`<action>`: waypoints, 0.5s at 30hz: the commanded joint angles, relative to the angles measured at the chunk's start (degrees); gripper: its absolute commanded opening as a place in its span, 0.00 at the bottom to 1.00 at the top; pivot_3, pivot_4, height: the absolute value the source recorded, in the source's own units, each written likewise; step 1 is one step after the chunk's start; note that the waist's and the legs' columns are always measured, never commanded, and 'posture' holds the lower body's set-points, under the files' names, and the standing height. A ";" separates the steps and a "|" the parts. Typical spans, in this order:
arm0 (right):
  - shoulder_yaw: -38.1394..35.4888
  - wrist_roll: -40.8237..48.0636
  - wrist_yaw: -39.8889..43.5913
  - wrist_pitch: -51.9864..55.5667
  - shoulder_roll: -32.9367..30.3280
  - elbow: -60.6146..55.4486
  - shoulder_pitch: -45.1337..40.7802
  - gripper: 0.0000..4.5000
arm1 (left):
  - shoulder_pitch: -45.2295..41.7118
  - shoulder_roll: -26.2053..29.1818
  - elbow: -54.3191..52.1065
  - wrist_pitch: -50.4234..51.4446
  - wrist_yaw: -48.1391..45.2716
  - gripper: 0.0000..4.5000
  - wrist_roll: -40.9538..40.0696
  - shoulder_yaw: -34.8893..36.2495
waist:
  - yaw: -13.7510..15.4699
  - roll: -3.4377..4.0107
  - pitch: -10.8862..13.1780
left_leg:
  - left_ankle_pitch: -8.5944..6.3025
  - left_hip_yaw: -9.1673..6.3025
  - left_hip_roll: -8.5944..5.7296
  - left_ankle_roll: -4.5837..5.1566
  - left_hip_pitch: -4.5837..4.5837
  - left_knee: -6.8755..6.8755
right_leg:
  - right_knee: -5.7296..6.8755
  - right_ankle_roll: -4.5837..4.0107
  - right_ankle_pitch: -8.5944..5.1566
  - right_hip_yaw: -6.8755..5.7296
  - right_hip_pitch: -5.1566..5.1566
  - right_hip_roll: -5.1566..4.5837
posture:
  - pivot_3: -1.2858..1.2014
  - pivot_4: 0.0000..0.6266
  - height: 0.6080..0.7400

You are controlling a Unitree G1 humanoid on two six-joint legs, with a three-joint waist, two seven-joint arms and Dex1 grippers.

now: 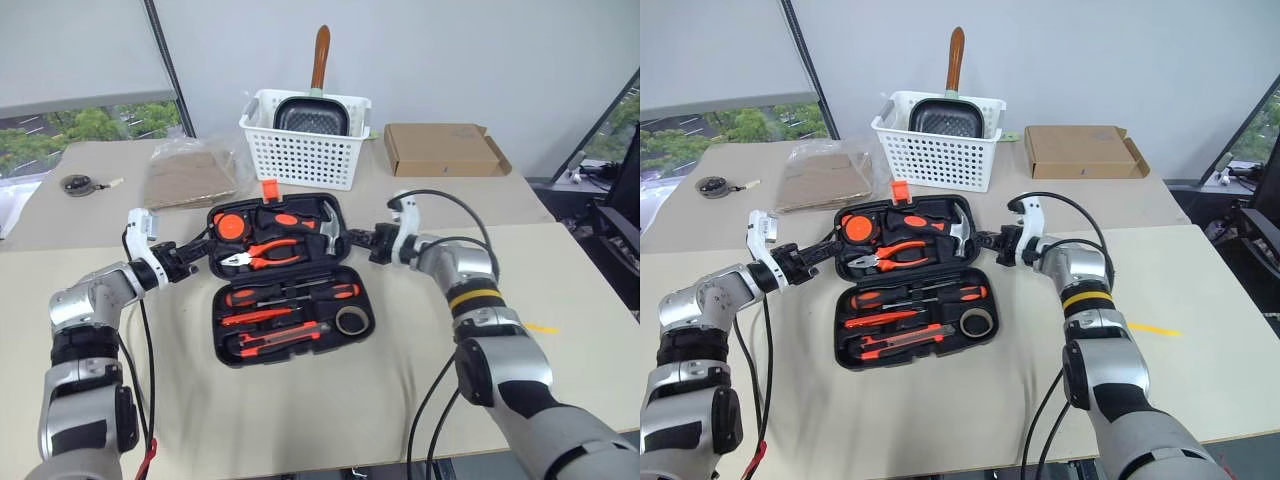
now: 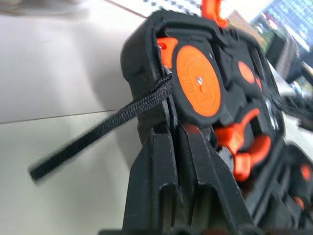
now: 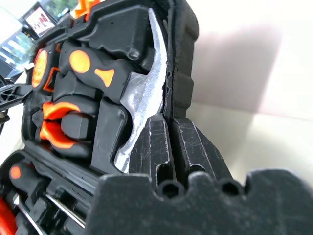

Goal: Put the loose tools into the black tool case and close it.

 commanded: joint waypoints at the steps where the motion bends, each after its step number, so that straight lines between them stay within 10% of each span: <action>1: -2.05 2.19 5.07 -10.33 -1.31 -5.05 -0.62 0.00 | 0.56 -2.80 -8.62 -12.98 -2.98 0.02 1.67 -3.09 | 0.08 0.00 0.00 | 0.00 -0.01 0.00 0.00 0.00 0.00 | 0.00 0.00 0.00 -0.02 0.00 0.00 | 0.52 0.24 0.70; 15: 6.50 -11.85 11.98 -71.39 -7.32 0.16 14.88 0.00 | 10.22 -2.88 -0.52 -70.72 3.87 0.02 22.97 -8.56 | -0.14 0.00 0.00 | 0.01 0.20 0.08 -0.02 0.41 -0.08 | -0.15 0.11 -0.07 0.09 0.14 -0.02 | 0.52 0.24 0.70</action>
